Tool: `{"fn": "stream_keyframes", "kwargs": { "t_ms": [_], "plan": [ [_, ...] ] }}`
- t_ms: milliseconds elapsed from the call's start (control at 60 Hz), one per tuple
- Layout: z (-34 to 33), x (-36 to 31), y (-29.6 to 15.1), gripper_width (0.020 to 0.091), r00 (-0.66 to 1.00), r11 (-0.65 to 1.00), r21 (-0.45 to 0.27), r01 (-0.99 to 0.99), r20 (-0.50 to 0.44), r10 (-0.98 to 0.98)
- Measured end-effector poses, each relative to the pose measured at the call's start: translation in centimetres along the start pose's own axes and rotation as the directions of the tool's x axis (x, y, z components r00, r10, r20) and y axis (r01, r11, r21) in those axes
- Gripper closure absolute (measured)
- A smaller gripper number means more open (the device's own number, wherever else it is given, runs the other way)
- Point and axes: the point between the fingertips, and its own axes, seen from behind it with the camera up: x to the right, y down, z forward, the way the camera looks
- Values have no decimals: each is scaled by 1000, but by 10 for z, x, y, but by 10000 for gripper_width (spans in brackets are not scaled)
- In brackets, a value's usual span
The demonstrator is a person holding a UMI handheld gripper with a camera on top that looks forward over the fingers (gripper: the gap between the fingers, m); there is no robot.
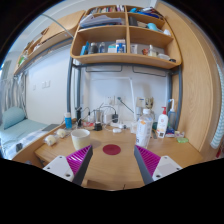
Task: Pour water
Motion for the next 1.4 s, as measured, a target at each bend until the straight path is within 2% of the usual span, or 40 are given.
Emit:
{"fn": "stream_keyframes", "kwargs": {
  "t_ms": [167,283,550,733,917,1017,1133,1200,1250,1267,1283,1400],
  "plan": [
    [12,48,28,242,998,999,-25,-25,-66,23],
    [38,92,47,244,996,1000,-18,-24,-90,22],
    [117,138,-3,247,993,996,86,-12,-114,22],
    [168,151,-25,254,992,994,107,11,-123,2],
    [198,148,-21,406,994,995,95,5,-111,6],
    [203,143,-17,562,993,995,98,-8,-119,19],
    [201,145,-19,614,989,992,127,-1,-149,20],
    [202,145,-20,671,988,990,140,3,-156,19],
    [202,143,-21,683,988,989,145,18,-154,4],
    [202,142,-21,657,988,989,145,21,-152,2],
    [202,142,-21,726,989,989,143,24,-151,-2],
    [201,137,-21,727,988,988,146,45,-151,-23]
  ]
}}
